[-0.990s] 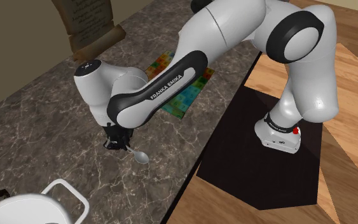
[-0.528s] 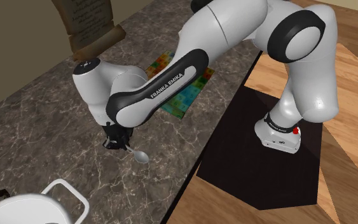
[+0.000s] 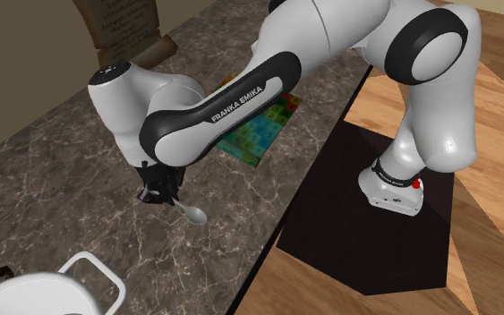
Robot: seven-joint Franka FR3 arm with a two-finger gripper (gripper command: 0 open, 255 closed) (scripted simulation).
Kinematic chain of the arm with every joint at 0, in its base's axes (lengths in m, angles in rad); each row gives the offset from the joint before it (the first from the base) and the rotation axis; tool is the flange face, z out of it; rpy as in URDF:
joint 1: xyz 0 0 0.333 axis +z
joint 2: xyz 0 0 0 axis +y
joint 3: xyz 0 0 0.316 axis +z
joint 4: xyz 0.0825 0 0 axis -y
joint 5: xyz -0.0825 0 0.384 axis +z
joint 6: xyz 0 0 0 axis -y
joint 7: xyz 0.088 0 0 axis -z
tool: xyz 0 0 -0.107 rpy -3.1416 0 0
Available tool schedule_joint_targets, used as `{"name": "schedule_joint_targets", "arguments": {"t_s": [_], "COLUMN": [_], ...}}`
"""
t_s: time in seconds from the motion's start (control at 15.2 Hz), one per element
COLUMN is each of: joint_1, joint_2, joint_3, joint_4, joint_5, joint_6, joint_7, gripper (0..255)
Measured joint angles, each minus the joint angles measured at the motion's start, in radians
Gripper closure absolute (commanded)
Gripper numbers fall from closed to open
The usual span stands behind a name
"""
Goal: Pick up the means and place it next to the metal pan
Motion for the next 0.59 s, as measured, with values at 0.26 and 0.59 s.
{"name": "schedule_joint_targets", "arguments": {"t_s": [0.26,0.59], "joint_1": [-0.001,0.0], "joint_2": [-0.014,-0.031], "joint_3": [0.003,0.006], "joint_4": [0.035,0.078], "joint_5": [0.003,0.007], "joint_6": [-0.047,-0.106], "joint_7": [0.003,0.01], "gripper": [255,255]}}
